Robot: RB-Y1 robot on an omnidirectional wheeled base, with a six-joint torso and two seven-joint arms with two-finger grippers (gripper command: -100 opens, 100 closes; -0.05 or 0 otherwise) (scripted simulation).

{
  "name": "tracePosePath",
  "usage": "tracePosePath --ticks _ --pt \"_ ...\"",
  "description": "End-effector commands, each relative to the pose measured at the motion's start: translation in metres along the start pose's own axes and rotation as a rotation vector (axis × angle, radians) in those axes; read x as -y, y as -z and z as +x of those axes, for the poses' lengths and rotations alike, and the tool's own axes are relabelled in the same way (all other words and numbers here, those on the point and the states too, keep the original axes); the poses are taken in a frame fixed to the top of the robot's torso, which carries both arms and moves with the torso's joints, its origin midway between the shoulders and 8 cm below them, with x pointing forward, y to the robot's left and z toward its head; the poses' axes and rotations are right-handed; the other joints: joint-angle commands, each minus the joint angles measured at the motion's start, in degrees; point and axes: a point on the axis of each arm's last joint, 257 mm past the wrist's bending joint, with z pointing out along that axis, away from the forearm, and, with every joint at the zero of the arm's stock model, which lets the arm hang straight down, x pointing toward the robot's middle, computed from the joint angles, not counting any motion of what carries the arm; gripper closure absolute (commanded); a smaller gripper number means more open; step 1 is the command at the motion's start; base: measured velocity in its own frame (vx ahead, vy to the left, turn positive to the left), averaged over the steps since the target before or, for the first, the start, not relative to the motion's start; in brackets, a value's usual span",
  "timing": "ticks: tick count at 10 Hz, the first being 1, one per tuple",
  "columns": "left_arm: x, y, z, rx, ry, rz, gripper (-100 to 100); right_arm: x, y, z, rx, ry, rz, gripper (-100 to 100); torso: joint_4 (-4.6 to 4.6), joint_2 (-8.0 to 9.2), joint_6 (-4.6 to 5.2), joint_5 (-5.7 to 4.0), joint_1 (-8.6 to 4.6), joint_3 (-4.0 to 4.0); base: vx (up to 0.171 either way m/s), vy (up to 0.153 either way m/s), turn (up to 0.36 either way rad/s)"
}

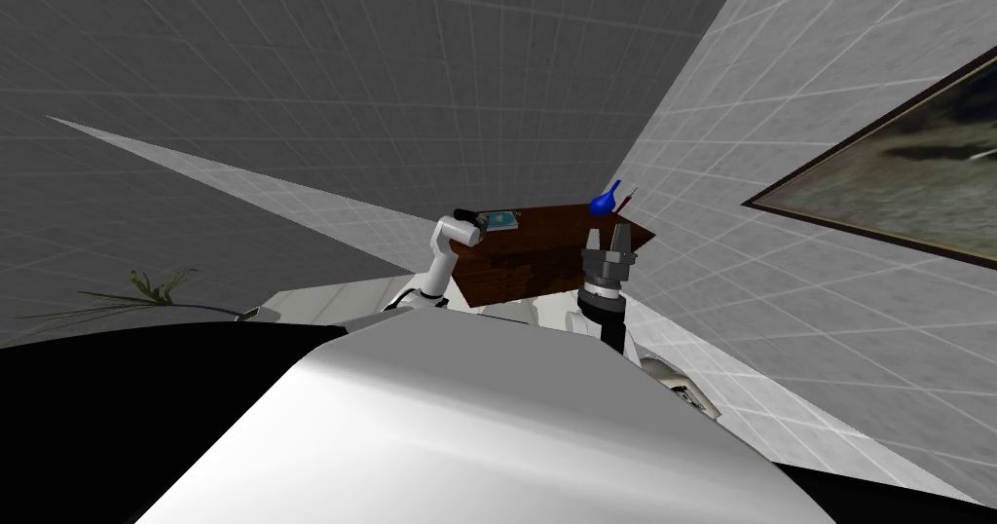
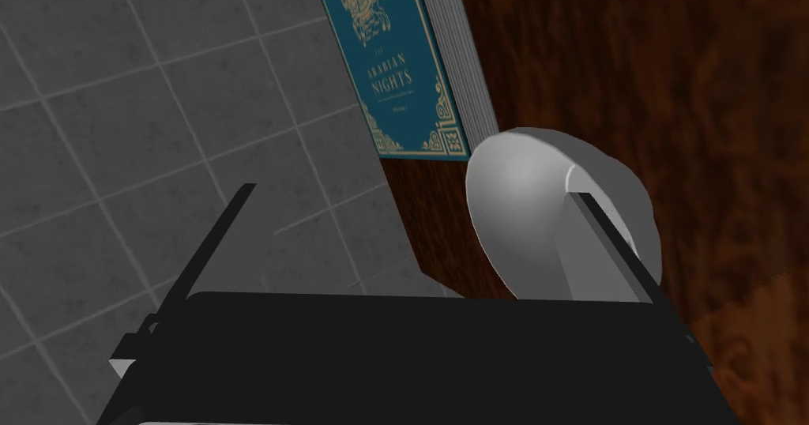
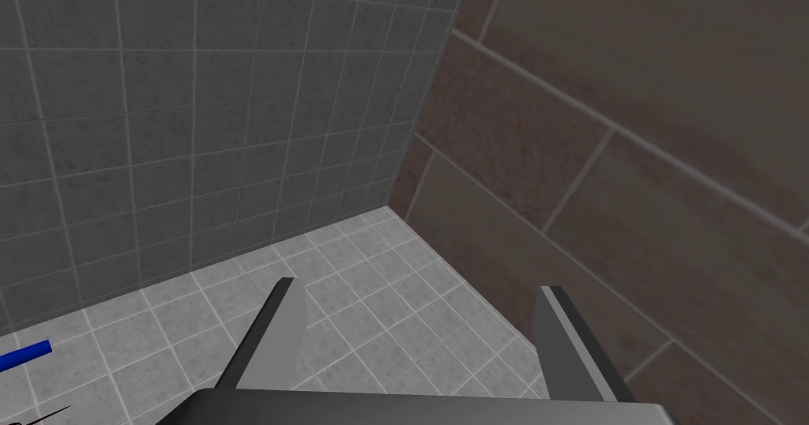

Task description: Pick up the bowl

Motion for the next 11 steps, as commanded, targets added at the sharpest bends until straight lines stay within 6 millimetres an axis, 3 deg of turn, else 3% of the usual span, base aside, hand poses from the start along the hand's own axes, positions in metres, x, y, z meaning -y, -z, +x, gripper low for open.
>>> tracePosePath --ticks 1,6,8,9,11 --pt "-0.009 -0.001 -0.003 0.008 0.004 -0.042 -100 0.0 0.0 0.0 0.0 0.0 0.0 0 0.0 0.0 0.0 0.0 0.0 0.0 0.035 -0.009 0.027" --pt "-0.045 -0.004 -0.017 0.053 0.027 -0.194 -100 0.0 0.0 0.0 0.0 0.0 0.0 0 -0.01 -0.04 -0.01 0.01 0.03 -0.02 0.045 -0.004 0.053" --pt "-0.07 -0.004 -0.026 0.081 0.045 -0.283 -100 0.0 0.0 0.0 0.0 0.0 0.0 0 -0.01 -0.02 0.01 0.01 0.04 -0.02 0.052 0.002 0.05" --pt "-0.07 -0.004 -0.026 0.082 0.045 -0.285 -100 0.0 0.0 0.0 0.0 0.0 0.0 0 -0.02 -0.05 0.0 0.01 0.05 -0.03 0.042 0.002 0.032" --pt "-0.094 -0.003 -0.033 0.106 0.062 -0.366 -100 0.0 0.0 0.0 0.0 0.0 0.0 0 0.0 0.02 0.0 0.01 0.07 0.01 0.045 0.012 0.049"
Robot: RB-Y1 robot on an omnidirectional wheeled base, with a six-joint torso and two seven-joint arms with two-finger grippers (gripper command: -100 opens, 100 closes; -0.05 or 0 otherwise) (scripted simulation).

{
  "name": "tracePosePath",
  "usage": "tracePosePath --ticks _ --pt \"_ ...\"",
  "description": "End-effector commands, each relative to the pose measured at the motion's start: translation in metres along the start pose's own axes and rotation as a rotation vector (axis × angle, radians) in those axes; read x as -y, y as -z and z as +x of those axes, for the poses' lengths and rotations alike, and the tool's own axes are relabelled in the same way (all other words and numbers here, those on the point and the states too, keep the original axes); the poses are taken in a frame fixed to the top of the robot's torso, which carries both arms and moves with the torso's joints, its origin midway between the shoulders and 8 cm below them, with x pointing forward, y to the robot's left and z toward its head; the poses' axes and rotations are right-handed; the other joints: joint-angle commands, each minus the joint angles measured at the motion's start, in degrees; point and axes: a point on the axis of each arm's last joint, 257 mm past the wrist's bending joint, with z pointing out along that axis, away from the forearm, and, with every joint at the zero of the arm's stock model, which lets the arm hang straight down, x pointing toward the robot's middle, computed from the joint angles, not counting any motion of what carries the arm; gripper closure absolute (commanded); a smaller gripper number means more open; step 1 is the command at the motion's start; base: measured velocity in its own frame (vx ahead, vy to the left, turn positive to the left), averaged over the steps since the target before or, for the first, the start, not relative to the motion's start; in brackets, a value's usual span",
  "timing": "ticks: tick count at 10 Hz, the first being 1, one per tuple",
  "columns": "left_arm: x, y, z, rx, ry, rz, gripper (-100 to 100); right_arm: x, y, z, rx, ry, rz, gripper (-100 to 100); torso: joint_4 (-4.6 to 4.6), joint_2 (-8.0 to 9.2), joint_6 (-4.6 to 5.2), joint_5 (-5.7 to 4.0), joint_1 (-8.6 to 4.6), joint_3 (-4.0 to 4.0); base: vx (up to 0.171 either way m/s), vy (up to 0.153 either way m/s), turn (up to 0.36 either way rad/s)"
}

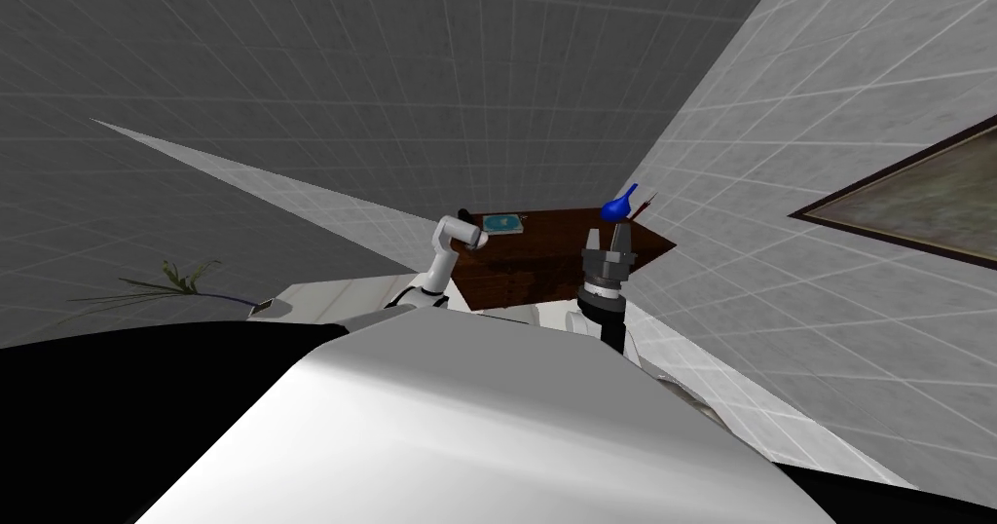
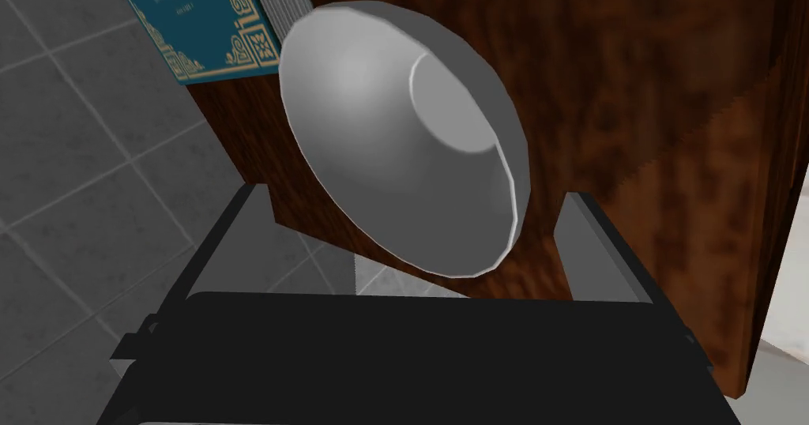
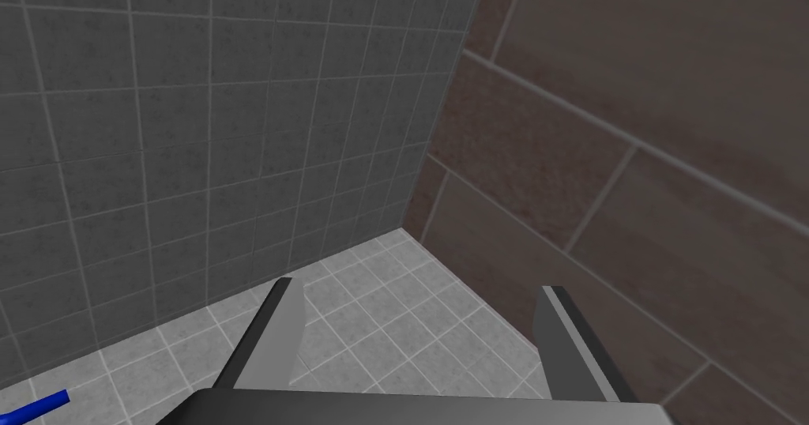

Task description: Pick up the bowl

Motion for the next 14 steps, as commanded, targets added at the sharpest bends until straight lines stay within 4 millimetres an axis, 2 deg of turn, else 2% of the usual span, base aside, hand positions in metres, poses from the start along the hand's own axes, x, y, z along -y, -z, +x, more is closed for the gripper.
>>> tracePosePath --ticks 1,3,4,5,6,7,8,9,10,11,12,13,14 --pt "-0.018 -0.006 -0.006 0.017 0.013 -0.064 -100 0.0 0.0 0.0 0.0 0.0 0.0 0 0.0 0.0 0.0 0.0 0.0 0.0 0.068 0.009 0.054" --pt "-0.039 -0.013 -0.011 0.031 0.025 -0.128 -100 0.0 0.0 0.0 0.0 0.0 0.0 0 -0.02 -0.05 0.0 0.0 0.01 -0.03 0.059 0.016 0.032" --pt "-0.059 -0.018 -0.013 0.037 0.031 -0.178 -100 0.0 0.0 0.0 0.0 0.0 0.0 0 -0.01 -0.02 0.01 0.0 0.02 -0.02 0.054 0.015 0.025" --pt "-0.047 -0.014 -0.013 0.033 0.027 -0.145 -100 0.0 0.0 0.0 0.0 0.0 0.0 0 -0.01 -0.01 0.0 0.0 0.01 -0.01 0.025 0.006 0.006" --pt "-0.049 -0.014 -0.013 0.034 0.028 -0.154 0 0.0 0.0 0.0 0.0 0.0 0.0 0 0.01 0.07 0.02 -0.01 -0.03 0.04 0.0 0.0 0.0" --pt "-0.05 -0.024 -0.032 0.043 0.025 -0.162 -100 0.0 0.0 0.0 0.0 0.0 0.0 0 0.03 0.15 0.02 -0.01 -0.05 0.08 -0.023 -0.051 -0.08" --pt "-0.05 -0.024 -0.032 0.043 0.025 -0.162 -100 0.0 0.0 0.0 0.0 0.0 0.0 0 0.05 0.25 0.03 -0.04 -0.21 0.13 -0.037 -0.06 -0.035" --pt "-0.047 -0.031 -0.05 0.051 0.025 -0.159 -100 0.0 0.0 0.0 0.0 0.0 0.0 0 0.07 0.31 0.02 -0.06 -0.26 0.18 -0.049 -0.074 -0.067" --pt "-0.051 -0.033 -0.051 0.051 0.025 -0.17 -100 0.0 0.0 0.0 0.0 0.0 0.0 0 0.08 0.36 0.03 -0.07 -0.32 0.21 -0.041 -0.076 -0.033" --pt "-0.05 -0.04 -0.07 0.058 0.027 -0.171 -100 0.0 0.0 0.0 0.0 0.0 0.0 0 0.09 0.36 0.03 -0.08 -0.34 0.21 -0.04 -0.101 -0.076" --pt "-0.051 -0.041 -0.07 0.058 0.028 -0.176 -100 0.0 0.0 0.0 0.0 0.0 0.0 0 0.08 0.36 0.04 -0.1 -0.43 0.21 -0.026 -0.071 -0.029" --pt "-0.048 -0.046 -0.09 0.065 0.032 -0.168 -100 0.0 0.0 0.0 0.0 0.0 0.0 0 0.08 0.33 0.02 -0.08 -0.33 0.19 -0.039 -0.081 -0.082" --pt "-0.052 -0.048 -0.09 0.065 0.033 -0.18 -100 0.0 0.0 0.0 0.0 0.0 0.0 0 0.08 0.35 0.03 -0.08 -0.35 0.2 -0.032 -0.063 -0.027"
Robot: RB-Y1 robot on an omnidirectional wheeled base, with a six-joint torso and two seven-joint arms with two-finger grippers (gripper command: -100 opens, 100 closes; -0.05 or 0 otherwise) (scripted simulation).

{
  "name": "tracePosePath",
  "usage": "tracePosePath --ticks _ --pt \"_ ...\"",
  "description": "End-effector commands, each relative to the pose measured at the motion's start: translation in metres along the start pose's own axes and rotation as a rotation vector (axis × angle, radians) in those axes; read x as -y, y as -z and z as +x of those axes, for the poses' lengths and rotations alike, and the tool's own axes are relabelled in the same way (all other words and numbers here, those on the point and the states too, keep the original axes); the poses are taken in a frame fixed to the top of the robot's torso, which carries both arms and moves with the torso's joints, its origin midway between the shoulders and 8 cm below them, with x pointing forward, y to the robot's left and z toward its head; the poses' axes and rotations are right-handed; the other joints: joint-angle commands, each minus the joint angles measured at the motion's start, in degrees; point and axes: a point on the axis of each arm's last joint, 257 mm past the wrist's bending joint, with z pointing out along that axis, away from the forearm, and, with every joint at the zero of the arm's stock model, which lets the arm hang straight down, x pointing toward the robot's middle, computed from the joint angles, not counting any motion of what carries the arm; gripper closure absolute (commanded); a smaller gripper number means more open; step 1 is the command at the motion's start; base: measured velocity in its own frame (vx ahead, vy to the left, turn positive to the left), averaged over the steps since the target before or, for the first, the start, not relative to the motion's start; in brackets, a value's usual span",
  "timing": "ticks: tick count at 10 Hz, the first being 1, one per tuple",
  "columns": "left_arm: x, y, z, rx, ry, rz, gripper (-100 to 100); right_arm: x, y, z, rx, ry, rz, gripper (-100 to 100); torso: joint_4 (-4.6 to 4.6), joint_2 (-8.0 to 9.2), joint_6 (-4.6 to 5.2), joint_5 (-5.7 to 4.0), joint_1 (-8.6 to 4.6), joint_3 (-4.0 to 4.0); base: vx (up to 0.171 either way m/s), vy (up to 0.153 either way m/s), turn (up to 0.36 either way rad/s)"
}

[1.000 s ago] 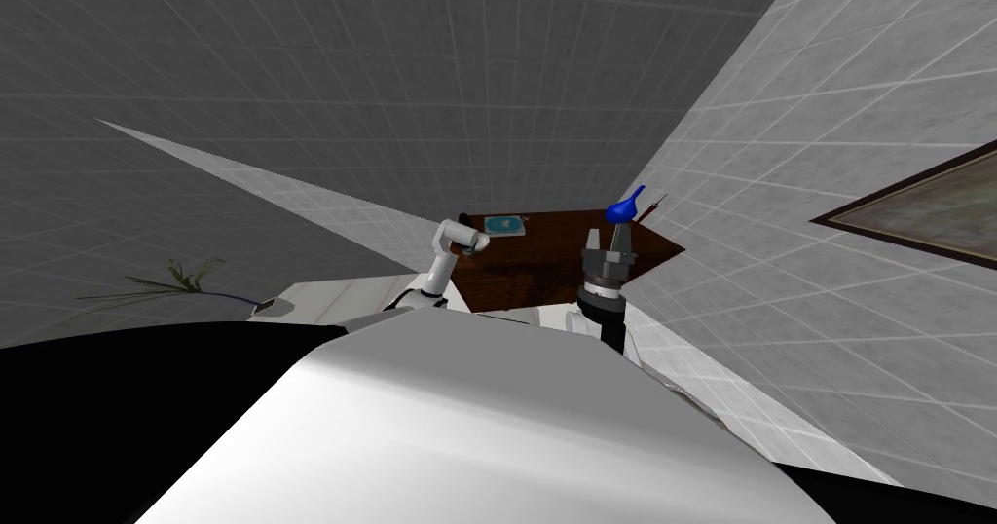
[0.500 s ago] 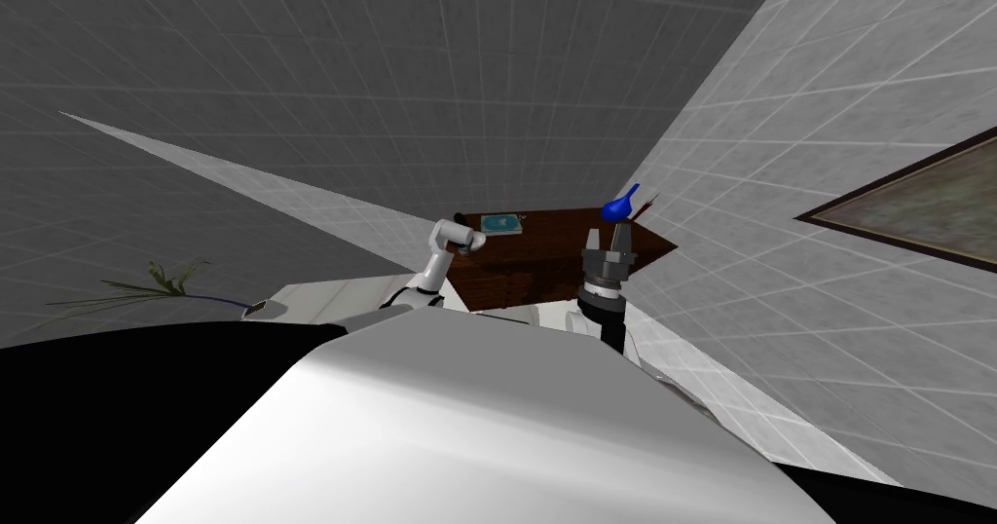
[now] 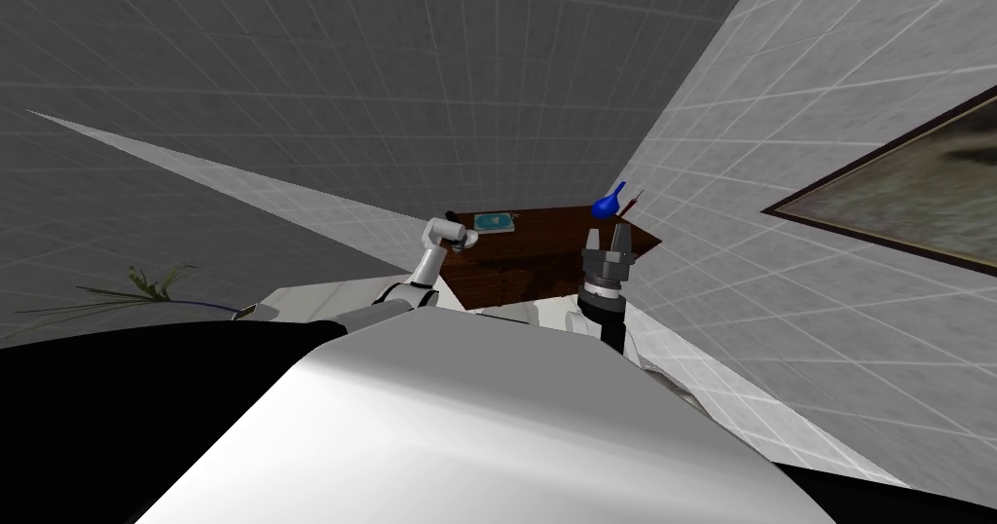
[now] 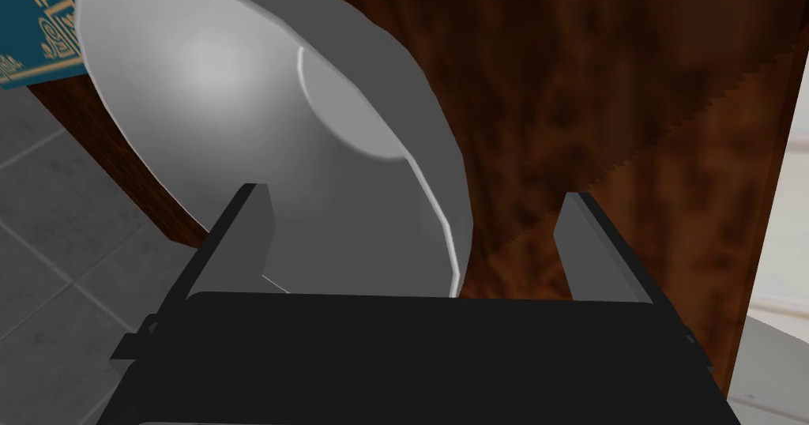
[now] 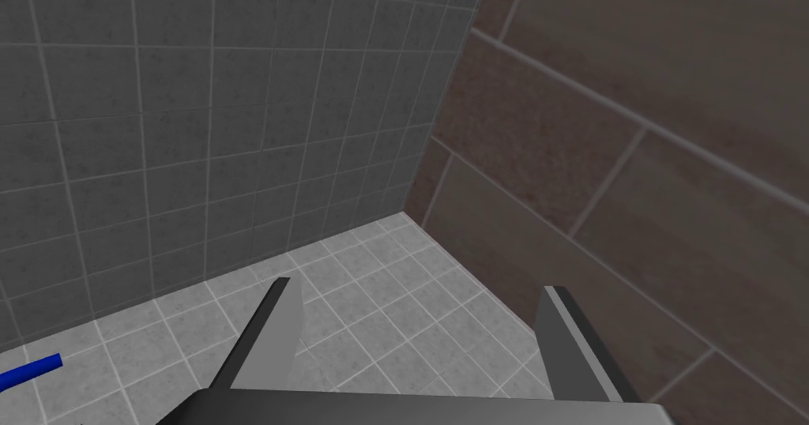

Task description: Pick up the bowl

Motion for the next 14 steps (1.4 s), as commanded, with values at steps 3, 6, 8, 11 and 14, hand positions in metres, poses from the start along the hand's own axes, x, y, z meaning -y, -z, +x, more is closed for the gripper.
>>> tracePosePath --ticks 3,6,8,11,14 --pt "0.005 -0.012 -0.043 0.011 0.017 0.008 -100 0.0 0.0 0.0 0.0 0.0 0.0 0 0.0 -0.01 0.0 0.0 0.03 -0.01 -0.028 -0.065 -0.057" --pt "0.001 -0.022 -0.063 0.014 0.032 -0.007 -100 0.0 0.0 0.0 0.0 0.0 0.0 0 0.01 0.02 0.01 0.0 -0.03 0.01 -0.033 -0.067 -0.045" --pt "0.002 -0.026 -0.083 0.017 0.046 -0.004 -100 0.0 0.0 0.0 0.0 0.0 0.0 0 0.0 0.0 0.01 -0.01 -0.06 0.0 -0.031 -0.082 -0.056" --pt "0.01 -0.028 -0.124 0.026 0.077 0.029 -100 0.0 0.0 0.0 0.0 0.0 0.0 0 0.01 0.03 0.0 0.0 0.02 0.02 -0.034 -0.071 -0.059" --pt "0.004 -0.031 -0.121 0.023 0.078 0.013 100 0.0 0.0 0.0 0.0 0.0 0.0 0 0.0 -0.04 -0.01 0.03 0.14 -0.02 -0.012 -0.029 -0.009"
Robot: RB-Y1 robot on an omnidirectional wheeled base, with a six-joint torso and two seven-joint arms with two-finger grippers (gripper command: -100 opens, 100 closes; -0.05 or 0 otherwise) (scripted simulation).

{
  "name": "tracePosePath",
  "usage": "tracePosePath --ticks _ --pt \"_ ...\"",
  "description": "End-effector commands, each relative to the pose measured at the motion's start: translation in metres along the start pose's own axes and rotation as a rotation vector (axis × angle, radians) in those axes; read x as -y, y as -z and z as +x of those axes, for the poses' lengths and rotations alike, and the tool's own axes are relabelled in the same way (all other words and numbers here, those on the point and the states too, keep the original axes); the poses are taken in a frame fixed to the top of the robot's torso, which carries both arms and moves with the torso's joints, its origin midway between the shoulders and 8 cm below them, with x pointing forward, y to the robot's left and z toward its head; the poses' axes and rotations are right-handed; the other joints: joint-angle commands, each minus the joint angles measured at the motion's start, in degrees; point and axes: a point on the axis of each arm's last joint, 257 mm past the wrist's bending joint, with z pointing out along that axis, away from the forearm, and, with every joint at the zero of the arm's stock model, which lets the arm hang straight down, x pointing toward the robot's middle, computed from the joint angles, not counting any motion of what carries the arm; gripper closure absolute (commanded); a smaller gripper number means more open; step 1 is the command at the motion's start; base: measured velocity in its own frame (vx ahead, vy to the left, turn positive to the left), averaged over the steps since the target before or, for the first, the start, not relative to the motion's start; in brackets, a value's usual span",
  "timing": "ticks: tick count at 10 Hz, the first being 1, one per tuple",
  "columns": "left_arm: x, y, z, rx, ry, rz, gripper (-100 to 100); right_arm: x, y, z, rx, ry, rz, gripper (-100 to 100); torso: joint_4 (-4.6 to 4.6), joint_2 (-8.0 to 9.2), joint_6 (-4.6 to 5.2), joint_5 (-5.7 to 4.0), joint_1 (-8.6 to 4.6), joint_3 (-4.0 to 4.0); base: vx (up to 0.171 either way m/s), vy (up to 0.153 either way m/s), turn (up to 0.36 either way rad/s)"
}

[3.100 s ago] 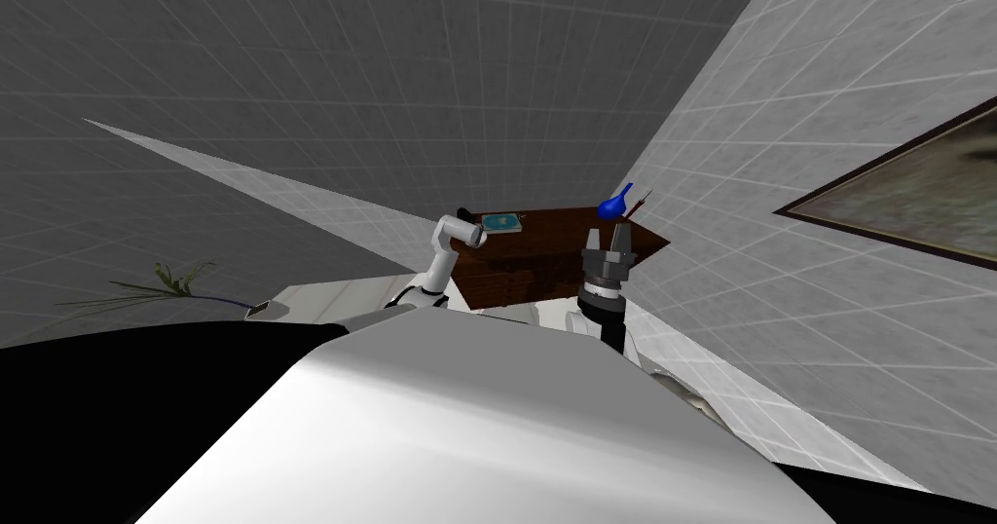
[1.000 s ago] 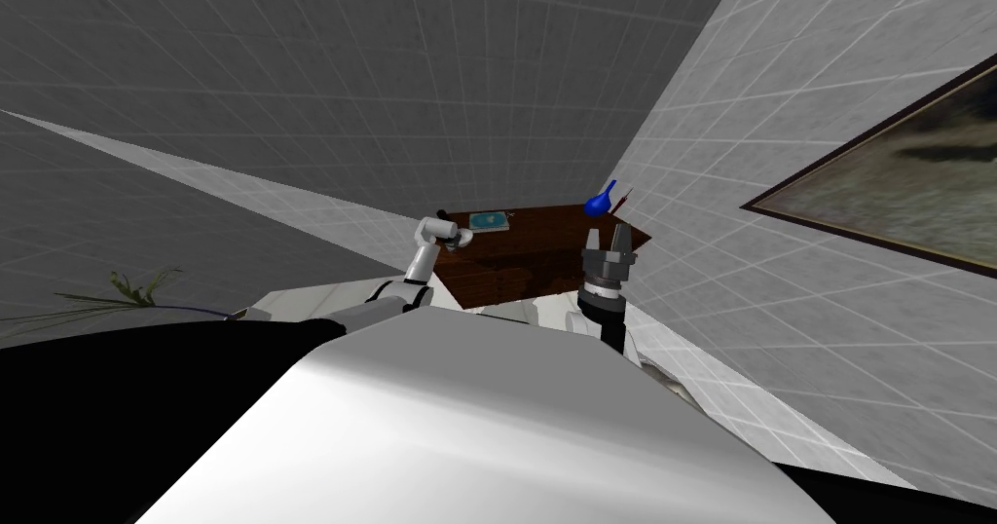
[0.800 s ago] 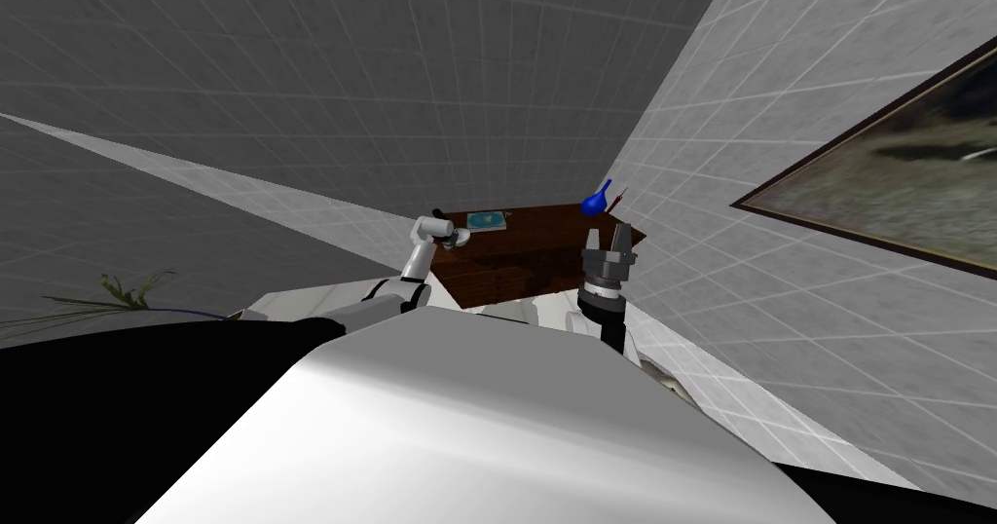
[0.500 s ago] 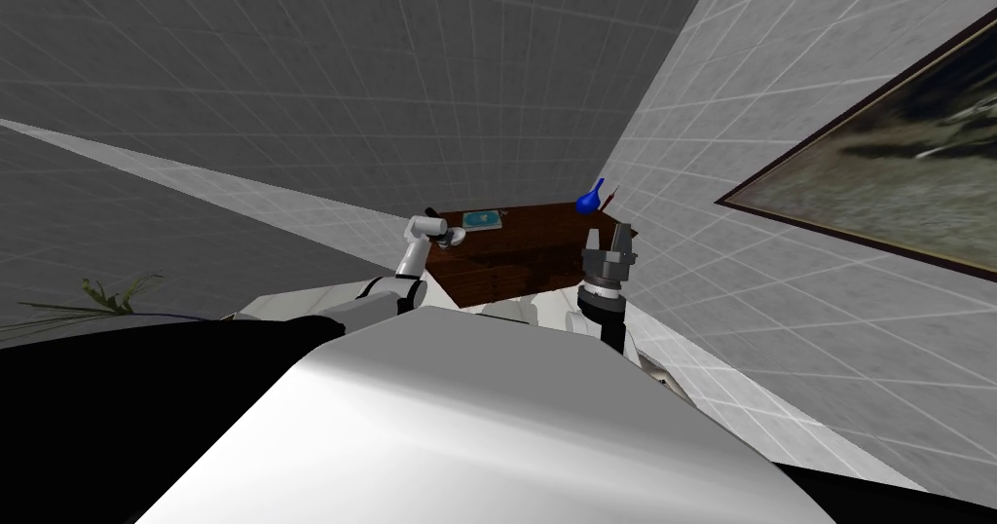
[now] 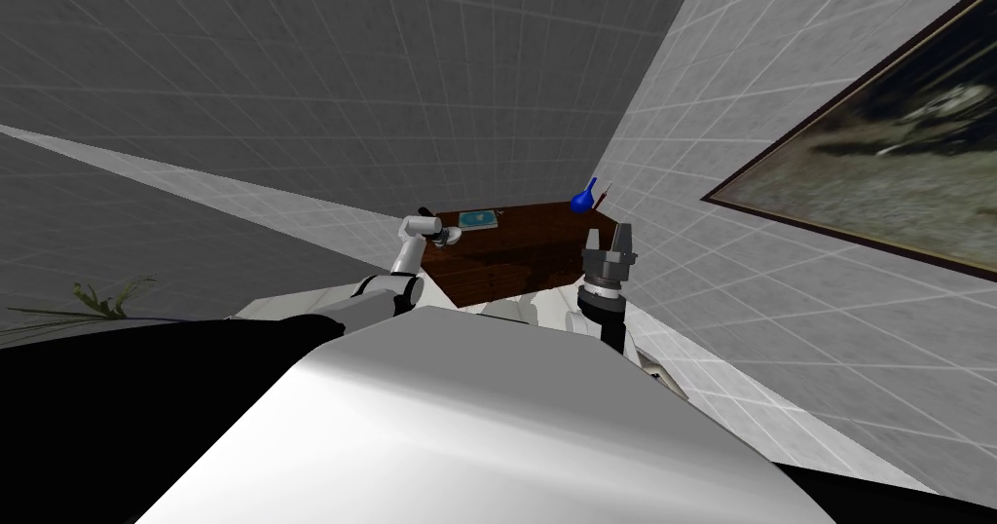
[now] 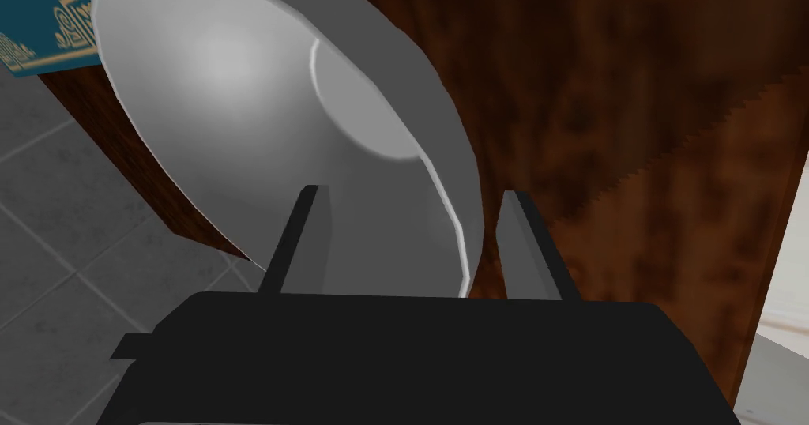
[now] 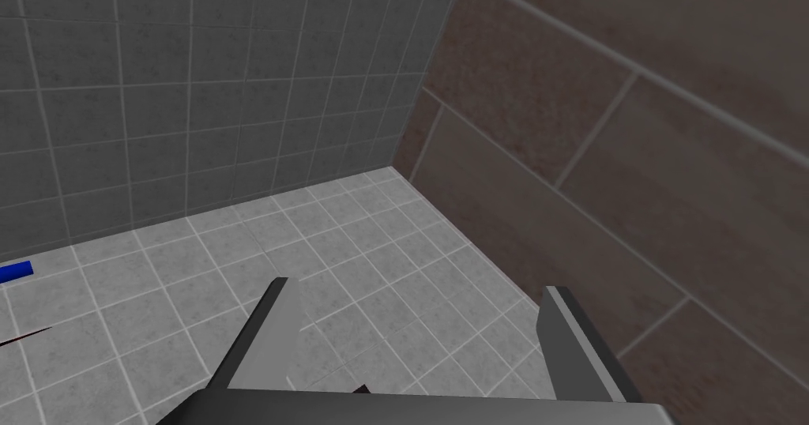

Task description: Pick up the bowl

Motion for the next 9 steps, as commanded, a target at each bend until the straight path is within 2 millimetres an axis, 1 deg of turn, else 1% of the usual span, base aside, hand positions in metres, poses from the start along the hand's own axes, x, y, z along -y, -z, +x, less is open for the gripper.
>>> tracePosePath --ticks 1,4,5,6,7,8,9 --pt "0.0 0.0 0.0 0.0 0.0 0.0 100 0.0 0.0 0.0 0.0 0.0 0.0 0 0.0 0.0 0.0 0.0 0.0 0.0 -0.005 -0.003 0.012" --pt "-0.001 0.0 0.0 -0.001 0.002 -0.002 100 0.0 0.0 0.0 0.0 0.0 0.0 0 0.0 -0.03 0.03 -0.01 0.02 -0.01 0.0 0.0 0.0" --pt "-0.001 0.0 0.0 -0.001 0.002 -0.003 0 0.0 0.0 0.0 0.0 0.0 0.0 0 0.01 -0.02 0.03 -0.01 0.02 0.0 0.0 0.0 0.0" --pt "-0.003 0.001 0.017 -0.003 -0.015 -0.012 100 0.0 0.0 0.0 0.0 0.0 0.0 0 0.02 -0.01 0.03 -0.01 0.02 0.0 0.023 0.06 0.077" --pt "-0.01 0.002 0.037 -0.006 -0.029 -0.032 100 0.0 0.0 0.0 0.0 0.0 0.0 0 0.01 -0.06 0.02 0.01 0.18 -0.02 0.047 0.131 0.106" --pt "-0.007 0.004 0.037 -0.006 -0.03 -0.024 100 0.0 0.0 0.0 0.0 0.0 0.0 0 -0.01 -0.15 -0.01 0.06 0.44 -0.07 0.045 0.095 0.028" --pt "-0.016 0.005 0.057 -0.01 -0.043 -0.046 100 0.0 0.0 0.0 0.0 0.0 0.0 0 -0.01 -0.16 0.01 0.04 0.38 -0.08 0.042 0.086 0.079"
